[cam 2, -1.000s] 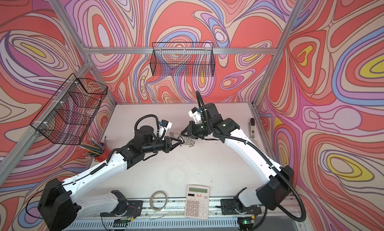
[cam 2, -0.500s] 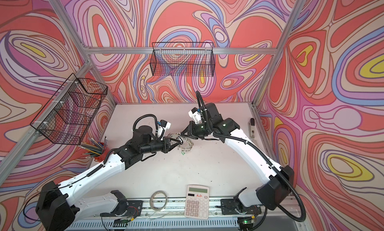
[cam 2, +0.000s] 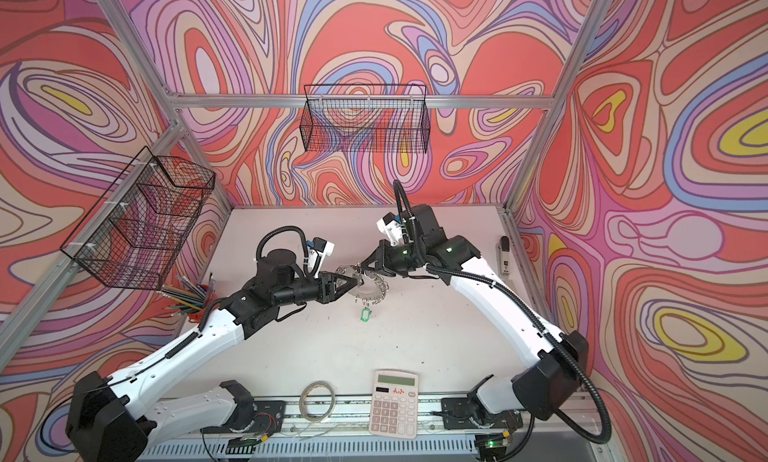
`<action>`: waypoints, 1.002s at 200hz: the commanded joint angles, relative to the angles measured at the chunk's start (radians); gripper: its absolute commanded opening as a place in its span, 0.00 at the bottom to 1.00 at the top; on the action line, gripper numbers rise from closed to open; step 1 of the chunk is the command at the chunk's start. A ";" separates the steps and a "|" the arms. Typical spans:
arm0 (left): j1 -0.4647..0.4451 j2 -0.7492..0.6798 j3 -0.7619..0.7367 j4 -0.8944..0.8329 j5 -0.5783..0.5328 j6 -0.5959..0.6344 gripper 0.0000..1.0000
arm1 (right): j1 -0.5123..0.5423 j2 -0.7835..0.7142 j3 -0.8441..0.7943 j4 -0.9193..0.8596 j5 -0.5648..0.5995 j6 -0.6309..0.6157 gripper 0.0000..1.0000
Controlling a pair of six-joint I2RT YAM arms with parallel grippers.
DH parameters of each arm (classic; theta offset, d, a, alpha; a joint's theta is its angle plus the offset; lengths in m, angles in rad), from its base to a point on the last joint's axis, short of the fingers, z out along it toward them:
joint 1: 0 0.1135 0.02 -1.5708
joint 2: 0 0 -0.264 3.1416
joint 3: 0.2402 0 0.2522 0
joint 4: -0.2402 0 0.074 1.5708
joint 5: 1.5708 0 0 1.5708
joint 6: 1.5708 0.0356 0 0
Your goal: Put the keys on the keyring
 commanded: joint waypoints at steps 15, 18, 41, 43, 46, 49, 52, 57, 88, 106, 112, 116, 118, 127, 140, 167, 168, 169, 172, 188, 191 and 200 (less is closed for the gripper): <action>0.014 -0.110 0.028 -0.128 0.064 0.001 0.44 | -0.006 -0.009 0.001 0.045 -0.001 0.022 0.00; 0.015 -0.119 0.033 -0.141 0.067 0.010 0.44 | -0.006 -0.007 0.002 0.044 -0.001 0.024 0.00; 0.015 -0.153 0.100 -0.201 0.058 0.073 0.42 | -0.006 0.001 0.009 0.045 0.004 0.037 0.00; 0.014 -0.152 0.106 -0.206 0.053 0.079 0.41 | -0.005 0.003 0.010 0.045 0.003 0.038 0.00; 0.014 -0.151 0.115 -0.212 0.043 0.088 0.41 | -0.006 0.003 0.012 0.045 0.003 0.043 0.00; 0.013 -0.150 0.127 -0.218 0.028 0.097 0.40 | -0.006 0.005 0.013 0.046 0.003 0.047 0.00; 0.011 -0.145 0.136 -0.219 0.012 0.109 0.39 | -0.006 0.005 0.014 0.047 0.001 0.051 0.00; 0.007 -0.140 0.155 -0.252 -0.022 0.134 0.37 | -0.006 0.004 0.014 0.051 0.000 0.060 0.00; -0.094 -0.073 0.240 -0.306 -0.281 0.351 0.28 | -0.006 -0.006 0.017 0.044 0.019 0.092 0.00; -0.179 -0.046 0.238 -0.279 -0.453 0.495 0.25 | -0.006 -0.013 0.005 0.065 0.017 0.127 0.00; -0.203 -0.041 0.231 -0.259 -0.489 0.539 0.23 | -0.006 -0.016 0.000 0.074 0.014 0.138 0.00; -0.215 -0.040 0.221 -0.239 -0.509 0.564 0.22 | -0.006 -0.017 -0.005 0.084 0.012 0.147 0.00; -0.222 -0.040 0.215 -0.234 -0.517 0.576 0.21 | -0.006 -0.019 -0.009 0.089 0.010 0.152 0.00; -0.237 -0.043 0.186 -0.163 -0.546 0.612 0.19 | -0.006 -0.029 -0.032 0.123 0.001 0.175 0.00; -0.242 -0.053 0.141 -0.086 -0.568 0.638 0.18 | -0.006 -0.042 -0.067 0.171 -0.013 0.209 0.00; -0.249 -0.059 0.096 -0.010 -0.594 0.678 0.19 | -0.006 -0.044 -0.087 0.200 -0.035 0.232 0.00; -0.250 -0.059 0.093 -0.006 -0.592 0.679 0.19 | -0.006 -0.044 -0.086 0.200 -0.035 0.232 0.00; -0.250 -0.058 0.091 -0.004 -0.591 0.680 0.19 | -0.006 -0.044 -0.086 0.201 -0.036 0.233 0.00; -0.250 -0.059 0.086 0.006 -0.585 0.681 0.19 | -0.005 -0.043 -0.084 0.201 -0.038 0.233 0.00; -0.250 -0.061 0.056 0.053 -0.562 0.697 0.23 | -0.005 -0.039 -0.073 0.194 -0.042 0.231 0.00; -0.250 -0.061 0.051 0.059 -0.560 0.700 0.23 | -0.006 -0.039 -0.072 0.194 -0.042 0.229 0.00; -0.250 -0.059 0.043 0.071 -0.557 0.710 0.24 | -0.006 -0.039 -0.070 0.192 -0.042 0.229 0.00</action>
